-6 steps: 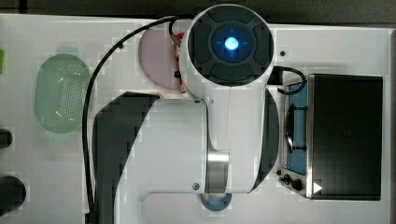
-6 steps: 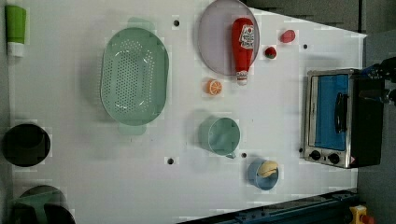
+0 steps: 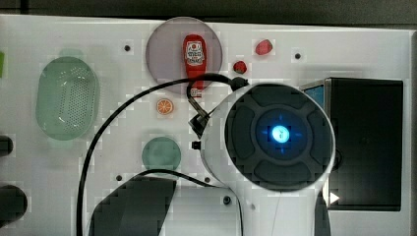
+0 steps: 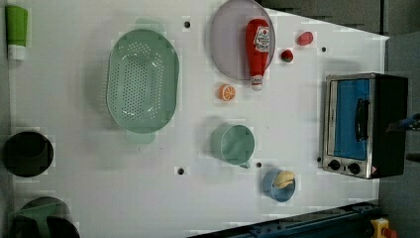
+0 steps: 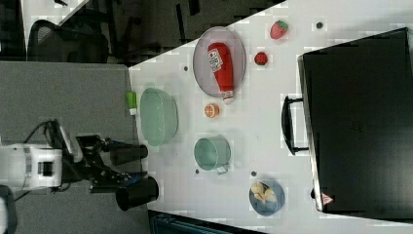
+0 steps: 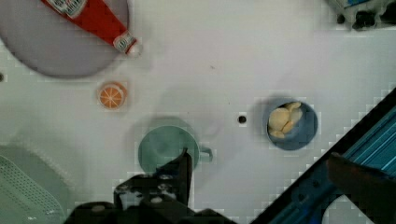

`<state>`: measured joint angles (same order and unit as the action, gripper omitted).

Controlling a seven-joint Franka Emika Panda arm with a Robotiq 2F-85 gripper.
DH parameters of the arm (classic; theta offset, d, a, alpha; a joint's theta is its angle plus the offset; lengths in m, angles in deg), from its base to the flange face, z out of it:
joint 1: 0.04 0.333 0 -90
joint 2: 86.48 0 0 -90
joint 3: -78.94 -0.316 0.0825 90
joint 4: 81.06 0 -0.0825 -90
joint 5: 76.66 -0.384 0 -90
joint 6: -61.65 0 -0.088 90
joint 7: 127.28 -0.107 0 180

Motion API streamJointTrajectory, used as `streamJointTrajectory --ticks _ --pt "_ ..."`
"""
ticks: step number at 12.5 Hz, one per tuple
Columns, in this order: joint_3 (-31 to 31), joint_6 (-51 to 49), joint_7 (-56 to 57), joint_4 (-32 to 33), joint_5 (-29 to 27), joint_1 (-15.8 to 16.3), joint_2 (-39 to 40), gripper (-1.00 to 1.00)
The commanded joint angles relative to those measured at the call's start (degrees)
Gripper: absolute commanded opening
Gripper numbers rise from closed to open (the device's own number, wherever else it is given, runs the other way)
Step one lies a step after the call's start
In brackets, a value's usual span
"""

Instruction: Pick ketchup from plate and place it on table.

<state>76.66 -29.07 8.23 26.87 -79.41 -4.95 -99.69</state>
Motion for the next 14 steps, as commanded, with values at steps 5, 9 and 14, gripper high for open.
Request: streamJointTrajectory --ticks 5,9,14 --pt "-3.7 9.4 -0.3 -1.1 0.0 -1.2 12.2 1.00" --pt "-5.8 18.7 3.4 -1.2 0.0 -0.9 19.7 1.00" --pt "-6.4 27.3 21.7 -2.8 0.1 -0.6 29.6 1.00"
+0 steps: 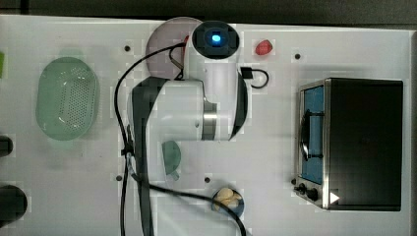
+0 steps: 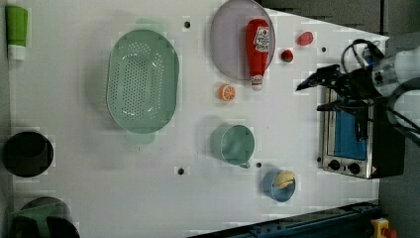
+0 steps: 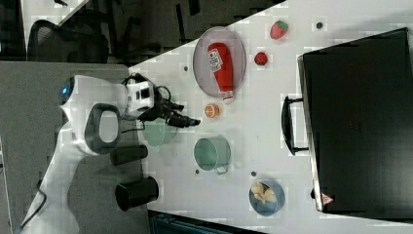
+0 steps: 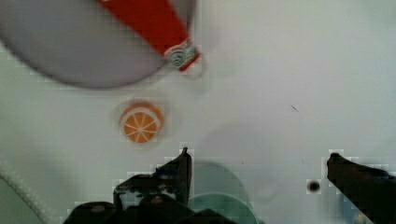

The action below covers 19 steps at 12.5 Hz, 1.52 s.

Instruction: Pick ketchup from plate and place it on table.

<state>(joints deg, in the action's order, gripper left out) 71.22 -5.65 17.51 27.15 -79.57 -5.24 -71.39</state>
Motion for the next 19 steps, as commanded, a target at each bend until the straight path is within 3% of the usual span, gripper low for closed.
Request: streamJointTrajectory --ticks 1,5,11,19 --pt "-0.9 5.6 16.6 -4.0 0.2 -0.3 3.8 1.00" --pt "-0.9 11.0 29.1 -8.3 0.2 -0.2 12.7 1.00" --pt "-0.9 20.0 29.8 -13.1 0.7 1.0 22.9 1.00" --pt "-0.8 36.5 29.8 -15.9 7.4 1.7 32.8 1.00"
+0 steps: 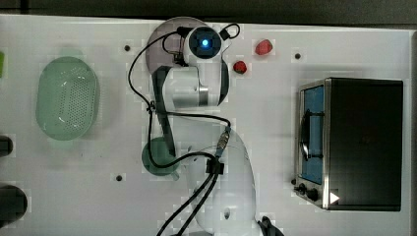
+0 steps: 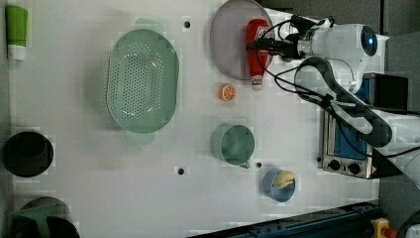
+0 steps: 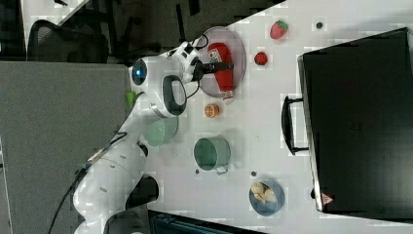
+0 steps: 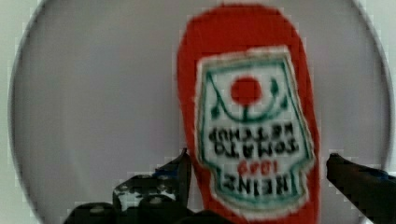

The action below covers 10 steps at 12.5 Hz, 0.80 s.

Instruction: Pick ketchup from plate and place it on table.

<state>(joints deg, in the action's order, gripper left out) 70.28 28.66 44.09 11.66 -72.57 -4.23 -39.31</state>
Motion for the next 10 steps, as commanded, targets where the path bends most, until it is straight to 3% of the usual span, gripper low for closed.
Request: streamJointTrajectory --ticks 1,3,6,10 --pt "0.2 2.7 3.2 -0.4 0.5 0.7 1.1 1.00" --pt "0.3 2.7 3.2 -0.4 0.6 0.7 1.4 0.91" --pt "0.4 2.7 3.2 -1.0 0.8 0.7 1.3 0.24" --pt "0.0 2.5 2.7 -2.9 0.8 0.7 0.4 0.24"
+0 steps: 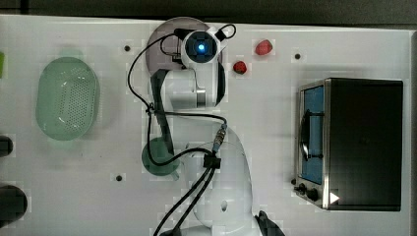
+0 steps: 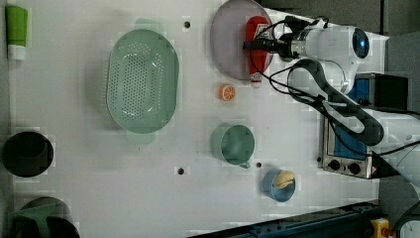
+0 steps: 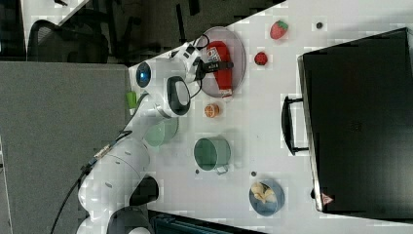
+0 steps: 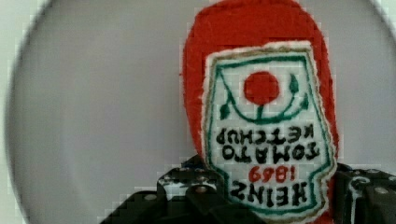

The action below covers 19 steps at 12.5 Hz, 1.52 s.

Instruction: Pick ketchup from plate and place it on table.

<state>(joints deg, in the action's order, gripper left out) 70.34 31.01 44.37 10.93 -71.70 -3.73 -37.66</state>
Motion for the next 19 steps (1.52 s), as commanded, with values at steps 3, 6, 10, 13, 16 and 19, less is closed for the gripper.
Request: streamJointTrajectory --ticks 3,6,10,13,16,19 --pt "-0.1 -3.2 -1.8 -5.0 -0.3 0.1 -4.3 0.24" --pt "-0.1 -15.0 -3.0 -6.8 -1.6 -0.7 -9.8 0.24" --pt "0.3 -30.8 -3.0 -6.4 -6.2 -2.6 -19.1 0.24" --pt "1.3 -40.4 -3.0 -3.5 -6.2 -4.3 -25.4 0.24" --pt "2.5 -41.6 -3.0 2.9 -6.2 -5.2 -30.8 0.24" --pt "3.8 -39.7 -3.0 12.2 -6.2 -5.3 -35.9 0.24"
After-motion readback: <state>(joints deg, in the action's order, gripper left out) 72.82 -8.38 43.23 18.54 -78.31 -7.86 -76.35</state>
